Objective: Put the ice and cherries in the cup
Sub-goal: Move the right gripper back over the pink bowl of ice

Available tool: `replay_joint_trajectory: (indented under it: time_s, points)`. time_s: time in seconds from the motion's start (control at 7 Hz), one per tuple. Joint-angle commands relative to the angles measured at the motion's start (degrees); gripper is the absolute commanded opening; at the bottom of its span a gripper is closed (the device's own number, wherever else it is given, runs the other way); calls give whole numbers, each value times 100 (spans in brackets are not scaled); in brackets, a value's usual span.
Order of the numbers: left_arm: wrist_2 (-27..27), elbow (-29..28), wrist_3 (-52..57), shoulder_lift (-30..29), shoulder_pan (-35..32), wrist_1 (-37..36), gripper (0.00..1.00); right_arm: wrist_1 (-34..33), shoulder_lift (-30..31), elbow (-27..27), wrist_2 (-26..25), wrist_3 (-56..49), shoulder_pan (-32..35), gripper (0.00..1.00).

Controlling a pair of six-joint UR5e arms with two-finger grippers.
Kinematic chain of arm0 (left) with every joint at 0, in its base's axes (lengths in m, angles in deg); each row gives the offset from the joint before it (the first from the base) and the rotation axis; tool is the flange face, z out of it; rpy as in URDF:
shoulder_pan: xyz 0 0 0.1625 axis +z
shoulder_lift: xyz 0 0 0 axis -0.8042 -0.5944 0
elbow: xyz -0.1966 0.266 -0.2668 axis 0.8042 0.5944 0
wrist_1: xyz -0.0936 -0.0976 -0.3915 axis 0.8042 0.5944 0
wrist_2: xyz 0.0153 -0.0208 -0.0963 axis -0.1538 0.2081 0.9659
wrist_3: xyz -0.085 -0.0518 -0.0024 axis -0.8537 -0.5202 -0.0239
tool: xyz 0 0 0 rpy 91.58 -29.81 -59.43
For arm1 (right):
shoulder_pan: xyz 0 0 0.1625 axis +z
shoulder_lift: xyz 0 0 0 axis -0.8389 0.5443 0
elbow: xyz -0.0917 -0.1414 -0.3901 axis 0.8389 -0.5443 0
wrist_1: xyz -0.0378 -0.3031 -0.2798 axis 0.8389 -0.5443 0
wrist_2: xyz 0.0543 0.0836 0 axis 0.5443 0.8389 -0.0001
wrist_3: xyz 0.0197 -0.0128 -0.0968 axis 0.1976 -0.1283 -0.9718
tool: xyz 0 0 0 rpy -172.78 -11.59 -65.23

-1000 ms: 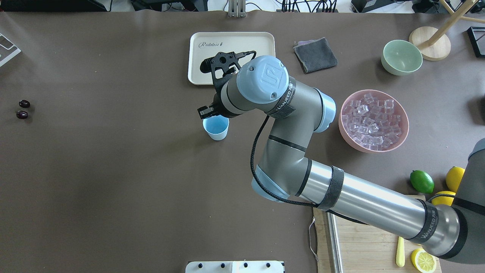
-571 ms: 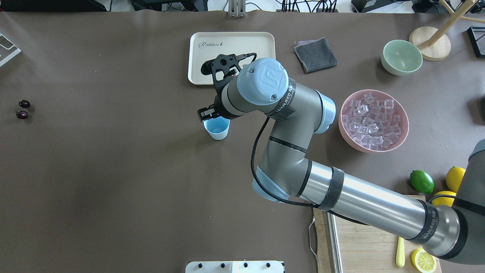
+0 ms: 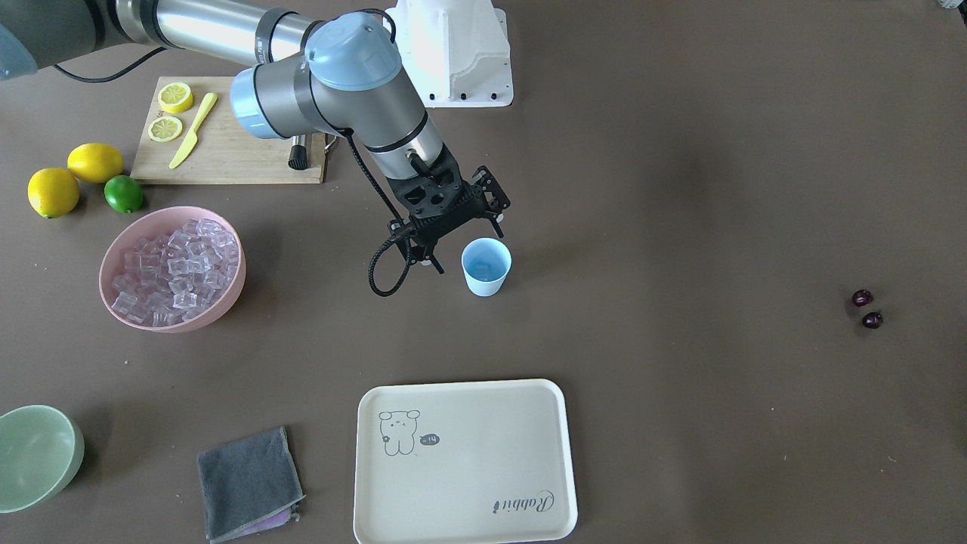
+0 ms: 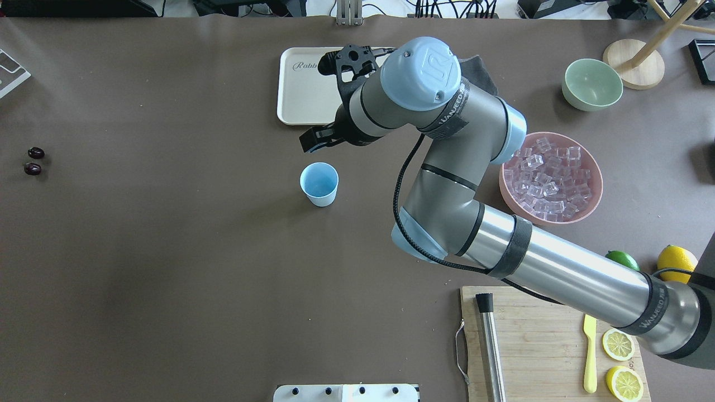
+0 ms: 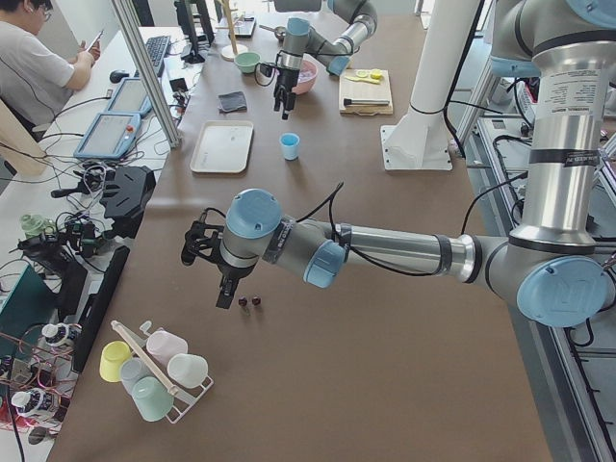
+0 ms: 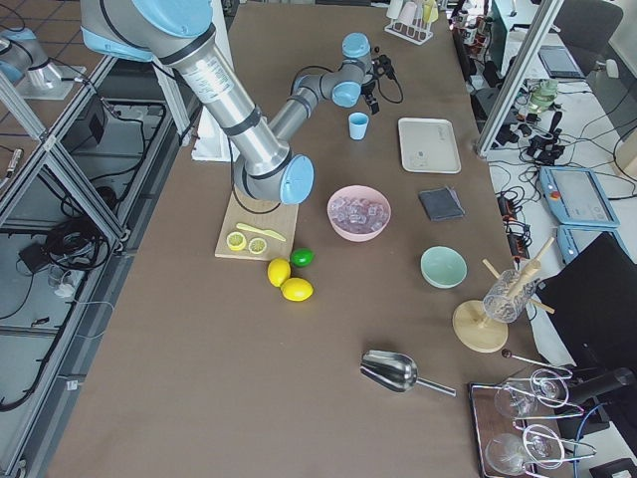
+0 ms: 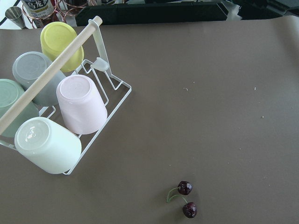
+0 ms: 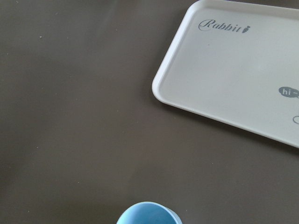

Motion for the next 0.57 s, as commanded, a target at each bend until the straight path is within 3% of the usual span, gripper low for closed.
replay_joint_trajectory:
  time_s: [0.0,0.29,0.43]
  points:
    - [-9,3,-15,106,-2,273,98,-62,327,32,534,59,695,96]
    - [-52,29,-15,124,-2,362,98,-428,636,76,1210,-72,1407,91]
    - [-53,29,-6,115,-2,362,98,-727,907,302,1239,-273,1636,90]
